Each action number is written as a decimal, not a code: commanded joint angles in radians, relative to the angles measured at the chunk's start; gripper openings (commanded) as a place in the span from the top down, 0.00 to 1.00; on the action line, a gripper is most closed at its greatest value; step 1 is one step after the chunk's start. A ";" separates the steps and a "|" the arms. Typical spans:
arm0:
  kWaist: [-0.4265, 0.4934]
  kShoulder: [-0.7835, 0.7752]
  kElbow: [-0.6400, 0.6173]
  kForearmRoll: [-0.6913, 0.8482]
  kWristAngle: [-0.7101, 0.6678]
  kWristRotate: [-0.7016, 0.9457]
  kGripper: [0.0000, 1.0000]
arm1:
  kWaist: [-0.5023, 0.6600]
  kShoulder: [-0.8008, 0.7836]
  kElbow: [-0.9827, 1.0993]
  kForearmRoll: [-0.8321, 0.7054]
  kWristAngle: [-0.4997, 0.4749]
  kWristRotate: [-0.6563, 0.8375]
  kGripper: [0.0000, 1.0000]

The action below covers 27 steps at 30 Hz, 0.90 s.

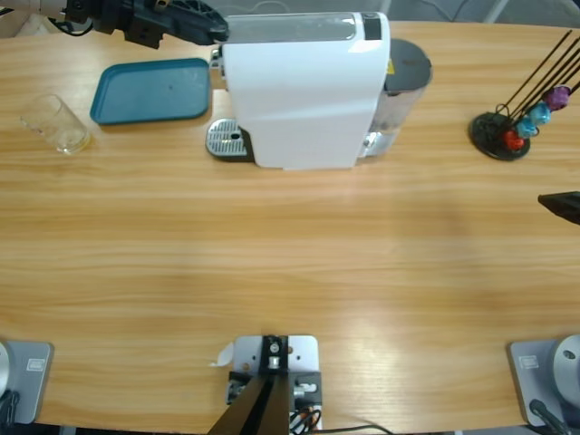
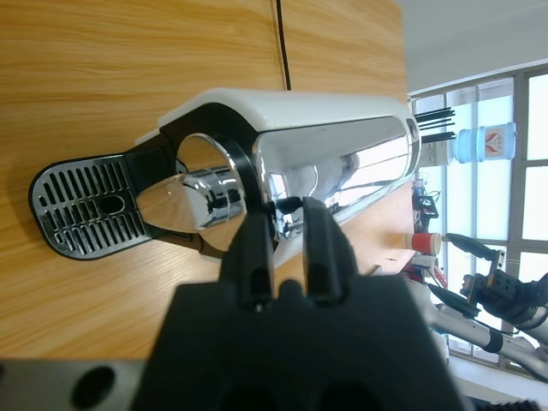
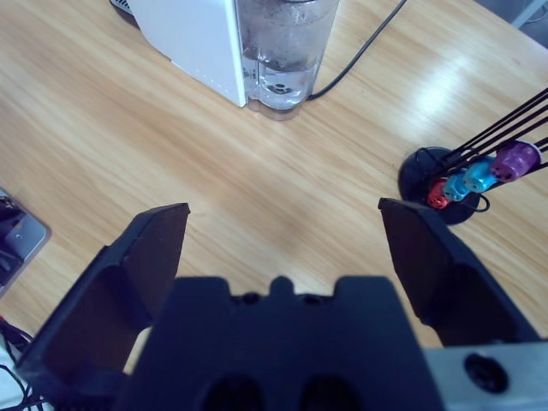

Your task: Pour coffee

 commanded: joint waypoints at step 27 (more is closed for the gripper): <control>-0.050 -0.028 -0.143 -0.006 -0.013 0.011 1.00 | 0.005 0.021 0.008 0.007 -0.023 0.016 0.00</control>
